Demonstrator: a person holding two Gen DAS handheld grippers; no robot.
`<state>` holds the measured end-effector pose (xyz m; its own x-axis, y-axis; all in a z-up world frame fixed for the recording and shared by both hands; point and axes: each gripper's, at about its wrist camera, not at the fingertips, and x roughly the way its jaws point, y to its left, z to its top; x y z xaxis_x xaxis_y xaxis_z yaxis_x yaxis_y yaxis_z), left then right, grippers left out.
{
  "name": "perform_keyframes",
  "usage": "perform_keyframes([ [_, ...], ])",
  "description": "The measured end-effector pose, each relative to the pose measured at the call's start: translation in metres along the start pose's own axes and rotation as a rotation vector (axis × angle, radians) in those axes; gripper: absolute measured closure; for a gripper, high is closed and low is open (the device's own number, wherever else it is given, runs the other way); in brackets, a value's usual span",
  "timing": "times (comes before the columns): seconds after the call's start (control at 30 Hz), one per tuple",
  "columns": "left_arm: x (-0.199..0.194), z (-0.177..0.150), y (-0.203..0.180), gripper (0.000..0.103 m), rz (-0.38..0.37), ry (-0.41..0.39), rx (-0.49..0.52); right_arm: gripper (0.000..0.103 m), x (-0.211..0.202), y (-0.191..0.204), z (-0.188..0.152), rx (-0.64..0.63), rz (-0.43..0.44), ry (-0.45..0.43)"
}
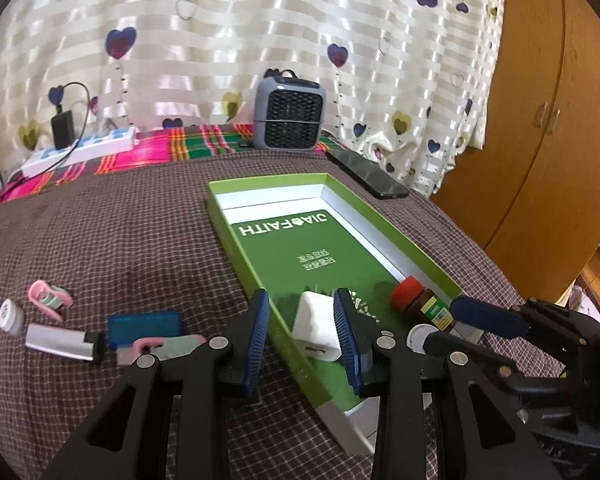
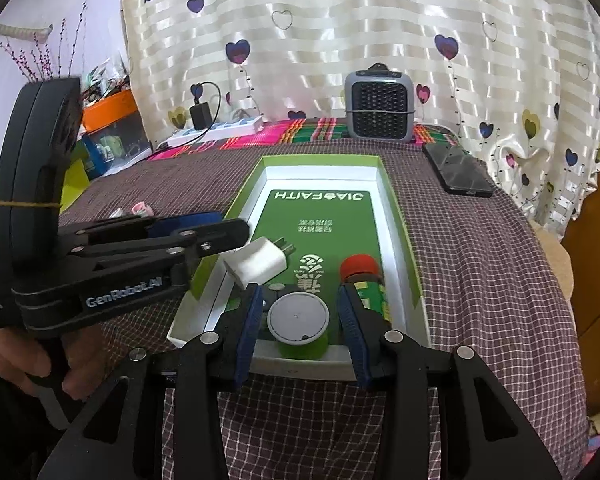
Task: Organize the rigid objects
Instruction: 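Lower the charger and reel into the box lid and open both grippers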
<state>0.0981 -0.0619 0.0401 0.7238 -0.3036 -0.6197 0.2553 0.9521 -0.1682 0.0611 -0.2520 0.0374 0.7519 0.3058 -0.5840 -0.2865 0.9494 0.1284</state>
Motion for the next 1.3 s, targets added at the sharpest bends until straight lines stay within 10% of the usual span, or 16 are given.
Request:
perform_keyframes([
  [1.3, -0.068, -0.039, 0.045, 0.071, 0.073, -0.007, -0.087, 0.056, -0.012, 0.039, 0.003, -0.061, 0.031, -0.035],
])
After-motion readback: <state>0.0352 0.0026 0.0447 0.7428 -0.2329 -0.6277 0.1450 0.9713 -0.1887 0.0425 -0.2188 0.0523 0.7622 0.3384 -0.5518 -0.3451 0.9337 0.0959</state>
